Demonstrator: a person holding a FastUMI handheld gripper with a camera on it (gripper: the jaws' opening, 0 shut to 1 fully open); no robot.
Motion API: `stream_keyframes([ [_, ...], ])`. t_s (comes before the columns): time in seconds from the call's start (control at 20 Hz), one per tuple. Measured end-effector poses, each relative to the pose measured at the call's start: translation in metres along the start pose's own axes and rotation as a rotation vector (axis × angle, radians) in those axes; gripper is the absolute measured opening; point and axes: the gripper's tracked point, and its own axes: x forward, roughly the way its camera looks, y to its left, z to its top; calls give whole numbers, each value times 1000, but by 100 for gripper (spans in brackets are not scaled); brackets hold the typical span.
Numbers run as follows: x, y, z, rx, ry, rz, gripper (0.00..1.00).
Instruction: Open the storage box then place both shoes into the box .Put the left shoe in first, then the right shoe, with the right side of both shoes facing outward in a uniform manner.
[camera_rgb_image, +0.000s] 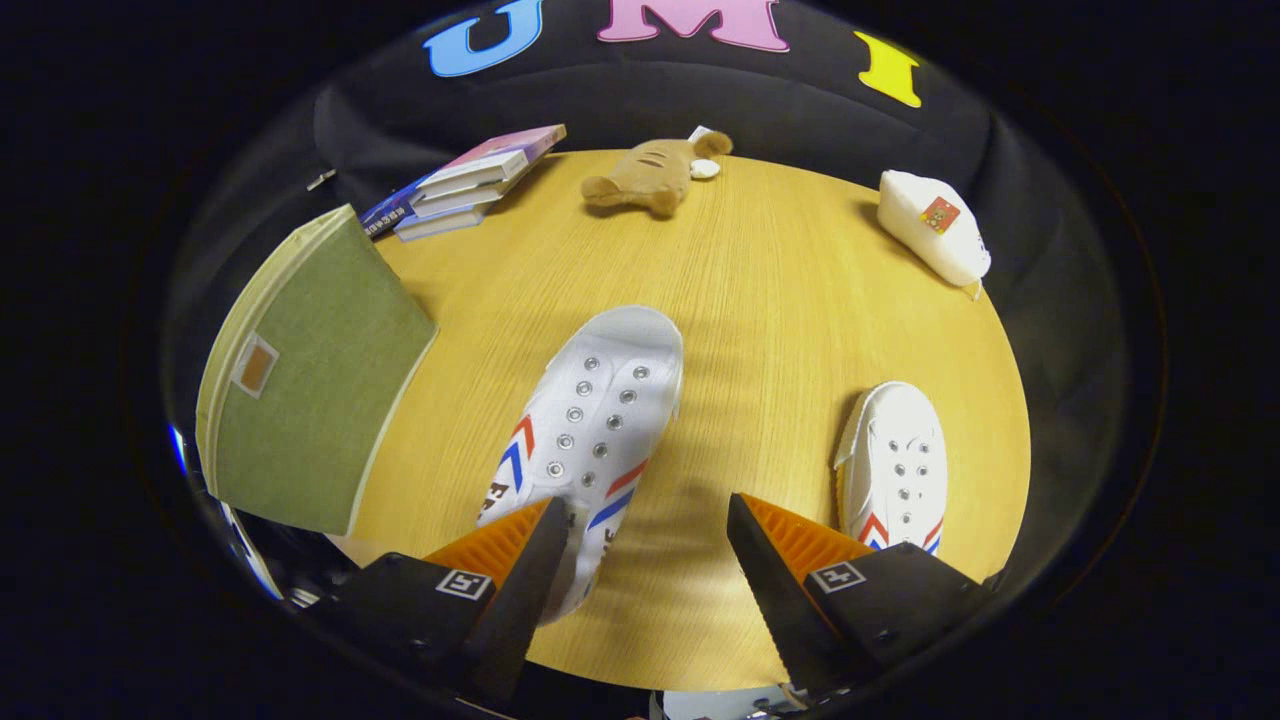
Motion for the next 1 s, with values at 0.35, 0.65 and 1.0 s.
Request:
stream_keyframes([
  [0.35, 16, 24, -3, 33, 58, 102, 69],
  [0.65, 17, 24, -2, 165, 72, 97, 19],
  [1.0, -3, 27, 8, 312, 27, 50, 5],
])
